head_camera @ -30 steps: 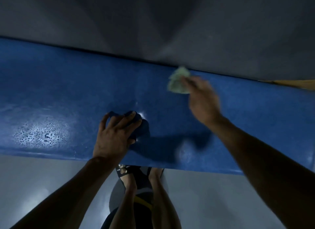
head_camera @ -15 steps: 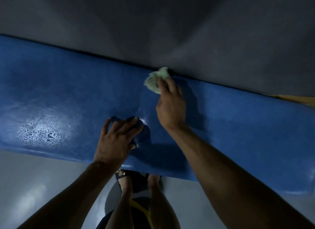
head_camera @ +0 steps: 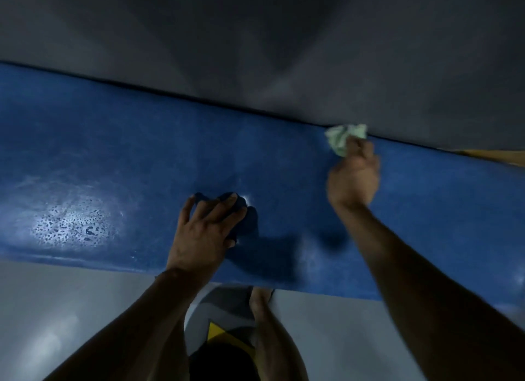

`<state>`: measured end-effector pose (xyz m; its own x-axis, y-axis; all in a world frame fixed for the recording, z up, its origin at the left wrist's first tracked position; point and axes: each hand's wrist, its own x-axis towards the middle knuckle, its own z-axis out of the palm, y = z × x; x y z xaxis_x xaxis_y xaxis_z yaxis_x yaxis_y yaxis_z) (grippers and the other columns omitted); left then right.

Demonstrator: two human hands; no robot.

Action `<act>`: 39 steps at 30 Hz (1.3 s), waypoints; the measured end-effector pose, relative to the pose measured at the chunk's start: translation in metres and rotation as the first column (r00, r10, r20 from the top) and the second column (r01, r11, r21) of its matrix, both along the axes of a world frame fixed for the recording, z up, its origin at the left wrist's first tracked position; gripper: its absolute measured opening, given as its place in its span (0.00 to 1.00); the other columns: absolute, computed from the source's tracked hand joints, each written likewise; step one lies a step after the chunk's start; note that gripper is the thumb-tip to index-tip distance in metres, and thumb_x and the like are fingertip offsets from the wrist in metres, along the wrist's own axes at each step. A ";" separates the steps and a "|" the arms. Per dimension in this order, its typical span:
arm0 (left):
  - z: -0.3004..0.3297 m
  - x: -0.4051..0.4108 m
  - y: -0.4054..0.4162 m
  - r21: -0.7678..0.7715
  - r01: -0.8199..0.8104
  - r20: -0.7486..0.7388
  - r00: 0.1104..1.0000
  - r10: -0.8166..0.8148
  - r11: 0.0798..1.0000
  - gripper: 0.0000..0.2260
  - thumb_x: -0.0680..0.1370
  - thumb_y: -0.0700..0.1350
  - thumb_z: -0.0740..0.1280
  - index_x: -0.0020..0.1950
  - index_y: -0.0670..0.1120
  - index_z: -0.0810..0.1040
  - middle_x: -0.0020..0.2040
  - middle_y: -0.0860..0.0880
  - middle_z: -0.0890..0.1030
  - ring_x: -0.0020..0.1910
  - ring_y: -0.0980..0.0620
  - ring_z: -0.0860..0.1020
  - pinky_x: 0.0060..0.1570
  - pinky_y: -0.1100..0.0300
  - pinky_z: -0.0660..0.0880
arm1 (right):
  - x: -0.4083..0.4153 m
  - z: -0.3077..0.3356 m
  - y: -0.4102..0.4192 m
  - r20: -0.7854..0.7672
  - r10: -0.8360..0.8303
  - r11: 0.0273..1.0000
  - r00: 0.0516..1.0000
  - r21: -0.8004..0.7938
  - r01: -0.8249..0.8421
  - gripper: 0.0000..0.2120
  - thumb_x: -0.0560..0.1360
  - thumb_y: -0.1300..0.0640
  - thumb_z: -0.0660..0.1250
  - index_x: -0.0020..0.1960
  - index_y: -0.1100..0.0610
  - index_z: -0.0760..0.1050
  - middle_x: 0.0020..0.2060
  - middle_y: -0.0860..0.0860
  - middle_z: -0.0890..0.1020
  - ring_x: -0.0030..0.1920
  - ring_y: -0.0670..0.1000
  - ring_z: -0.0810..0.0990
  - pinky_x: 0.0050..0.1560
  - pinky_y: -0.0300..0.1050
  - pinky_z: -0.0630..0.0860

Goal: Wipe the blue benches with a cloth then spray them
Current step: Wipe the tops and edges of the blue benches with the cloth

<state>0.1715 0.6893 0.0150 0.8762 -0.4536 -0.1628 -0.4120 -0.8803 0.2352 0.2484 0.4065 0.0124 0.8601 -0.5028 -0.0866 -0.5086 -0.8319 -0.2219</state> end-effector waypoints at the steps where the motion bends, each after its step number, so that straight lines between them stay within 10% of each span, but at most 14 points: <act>1: 0.001 0.001 0.001 -0.002 0.009 0.004 1.000 -0.009 1.000 0.35 0.59 0.51 0.83 0.65 0.54 0.79 0.68 0.50 0.78 0.60 0.45 0.68 0.62 0.34 0.71 | 0.007 -0.004 0.034 -0.002 0.021 0.999 1.000 0.031 -0.021 0.26 0.72 0.66 0.59 0.69 0.55 0.72 0.65 0.53 0.74 0.56 0.61 0.73 0.49 0.52 0.71; 6: 0.006 0.014 0.010 -0.031 0.100 -0.043 0.994 -0.101 0.994 0.37 0.58 0.55 0.82 0.66 0.56 0.78 0.68 0.52 0.78 0.62 0.45 0.75 0.70 0.37 0.62 | 0.045 0.002 0.163 0.008 0.371 0.923 0.929 0.102 -0.370 0.26 0.73 0.66 0.63 0.70 0.55 0.71 0.67 0.51 0.73 0.58 0.58 0.73 0.49 0.50 0.75; 10: 0.016 0.042 0.045 -0.131 0.148 0.016 0.989 -0.148 0.980 0.35 0.59 0.47 0.82 0.66 0.54 0.79 0.66 0.50 0.79 0.56 0.42 0.81 0.68 0.41 0.61 | 0.044 0.008 0.103 -0.045 0.579 0.815 0.814 0.054 -0.577 0.30 0.71 0.67 0.60 0.72 0.51 0.70 0.66 0.48 0.75 0.56 0.60 0.74 0.48 0.52 0.79; 15: 0.022 0.077 0.128 -0.001 0.028 -0.010 1.000 -0.028 1.000 0.37 0.62 0.41 0.80 0.71 0.54 0.75 0.69 0.48 0.77 0.61 0.41 0.76 0.67 0.37 0.65 | 0.011 0.013 0.023 -0.036 0.229 0.973 0.973 -0.036 -0.230 0.34 0.65 0.62 0.52 0.69 0.53 0.73 0.65 0.52 0.76 0.54 0.65 0.75 0.54 0.50 0.73; 20: 0.014 0.078 0.163 0.092 0.094 -0.076 0.993 -0.087 0.991 0.42 0.61 0.42 0.80 0.74 0.54 0.71 0.76 0.52 0.68 0.66 0.43 0.68 0.67 0.37 0.64 | 0.037 -0.003 0.156 0.074 -0.141 0.983 0.987 0.126 0.131 0.28 0.68 0.64 0.61 0.68 0.54 0.75 0.65 0.53 0.76 0.55 0.62 0.74 0.53 0.49 0.69; 28: 0.015 0.083 0.163 0.100 0.094 -0.082 0.993 -0.086 0.990 0.42 0.60 0.45 0.82 0.73 0.55 0.72 0.75 0.53 0.69 0.65 0.44 0.66 0.67 0.35 0.65 | 0.047 0.008 0.199 0.038 0.561 0.818 0.827 0.125 -0.561 0.33 0.68 0.68 0.61 0.72 0.51 0.71 0.68 0.49 0.75 0.57 0.59 0.75 0.51 0.51 0.79; 36: 0.010 0.082 0.162 0.018 0.098 -0.056 0.994 -0.097 0.995 0.40 0.61 0.41 0.81 0.71 0.53 0.73 0.74 0.50 0.71 0.63 0.45 0.67 0.67 0.39 0.68 | 0.015 -0.012 0.106 0.052 -0.231 0.963 0.972 0.157 0.221 0.30 0.66 0.62 0.59 0.69 0.55 0.74 0.64 0.54 0.76 0.58 0.62 0.76 0.60 0.52 0.75; 39: 0.008 0.082 0.164 0.010 0.106 -0.053 0.993 -0.105 0.994 0.40 0.61 0.42 0.81 0.72 0.53 0.73 0.75 0.50 0.71 0.65 0.45 0.67 0.67 0.38 0.67 | 0.031 -0.017 0.212 0.133 -0.132 0.942 0.982 0.326 0.083 0.27 0.70 0.68 0.62 0.69 0.59 0.73 0.62 0.55 0.77 0.59 0.59 0.75 0.60 0.30 0.65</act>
<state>0.2535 0.8530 0.0229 0.8138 -0.5404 -0.2138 -0.4900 -0.8358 0.2478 0.2796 0.6186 -0.0047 0.8178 -0.5606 -0.1301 -0.5309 -0.6477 -0.5465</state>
